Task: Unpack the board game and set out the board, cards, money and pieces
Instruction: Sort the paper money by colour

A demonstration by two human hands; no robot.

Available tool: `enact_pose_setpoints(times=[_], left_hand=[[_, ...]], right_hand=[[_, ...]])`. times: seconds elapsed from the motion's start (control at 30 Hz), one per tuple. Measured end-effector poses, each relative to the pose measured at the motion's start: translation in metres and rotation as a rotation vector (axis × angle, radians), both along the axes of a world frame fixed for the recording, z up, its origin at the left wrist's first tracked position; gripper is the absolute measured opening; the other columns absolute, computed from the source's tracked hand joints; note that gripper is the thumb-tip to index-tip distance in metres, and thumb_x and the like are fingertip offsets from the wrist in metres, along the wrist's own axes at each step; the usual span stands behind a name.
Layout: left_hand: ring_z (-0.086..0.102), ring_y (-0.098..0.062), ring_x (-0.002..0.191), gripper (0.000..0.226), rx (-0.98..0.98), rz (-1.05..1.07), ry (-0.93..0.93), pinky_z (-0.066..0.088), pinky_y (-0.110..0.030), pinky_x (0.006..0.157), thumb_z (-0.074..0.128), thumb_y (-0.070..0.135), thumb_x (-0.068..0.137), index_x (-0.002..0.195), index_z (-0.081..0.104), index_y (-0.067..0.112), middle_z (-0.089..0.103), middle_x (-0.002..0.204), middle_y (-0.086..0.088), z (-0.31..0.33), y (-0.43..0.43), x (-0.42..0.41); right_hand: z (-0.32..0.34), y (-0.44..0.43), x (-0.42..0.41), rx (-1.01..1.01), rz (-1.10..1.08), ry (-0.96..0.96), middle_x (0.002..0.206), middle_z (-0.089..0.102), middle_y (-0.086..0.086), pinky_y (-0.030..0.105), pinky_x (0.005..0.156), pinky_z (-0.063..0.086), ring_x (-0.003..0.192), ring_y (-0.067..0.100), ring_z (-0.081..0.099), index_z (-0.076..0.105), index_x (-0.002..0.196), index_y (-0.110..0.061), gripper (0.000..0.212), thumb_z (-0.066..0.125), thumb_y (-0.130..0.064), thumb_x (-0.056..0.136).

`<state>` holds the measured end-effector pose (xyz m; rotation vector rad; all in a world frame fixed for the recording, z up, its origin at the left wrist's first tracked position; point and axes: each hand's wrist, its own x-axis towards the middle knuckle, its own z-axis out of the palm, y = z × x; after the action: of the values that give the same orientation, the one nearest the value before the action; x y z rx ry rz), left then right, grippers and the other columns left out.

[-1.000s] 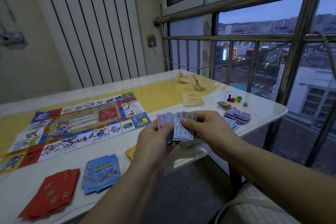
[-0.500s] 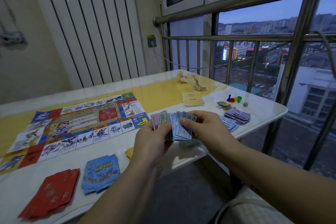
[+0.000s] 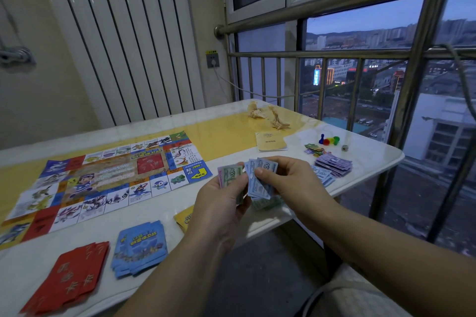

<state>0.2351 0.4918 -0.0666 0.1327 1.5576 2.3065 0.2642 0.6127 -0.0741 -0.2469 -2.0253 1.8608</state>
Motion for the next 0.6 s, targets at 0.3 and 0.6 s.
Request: enact_pose_setpoints(times=[0.3,0.6], left_hand=[[0.066,-0.007,0.055,0.010,0.061,0.074,-0.026,0.049,-0.016,0.046,0.060,0.002,0.087,0.092,0.065,0.009,0.070,0.072,-0.004,0.002,0.003,0.002],[0.058,-0.009,0.061,0.004,0.247,0.005,-0.295,0.051,-0.017,0.050,0.062,0.002,0.085,0.082,0.063,0.004,0.064,0.064,-0.004,0.007,0.004,-0.001]], right_hand=[[-0.003,-0.016,0.001,-0.005,0.012,0.024,0.099,0.071,0.001,0.042,0.086,0.055,0.094,0.017,0.068,0.063,0.097,-0.031,0.021,0.047,-0.017,0.099],[0.029,0.031,0.000,0.173,-0.086,-0.008,0.111,0.063,0.001,0.028,0.080,0.055,0.085,0.008,0.063,0.050,0.133,-0.016,0.038,0.050,-0.011,0.096]])
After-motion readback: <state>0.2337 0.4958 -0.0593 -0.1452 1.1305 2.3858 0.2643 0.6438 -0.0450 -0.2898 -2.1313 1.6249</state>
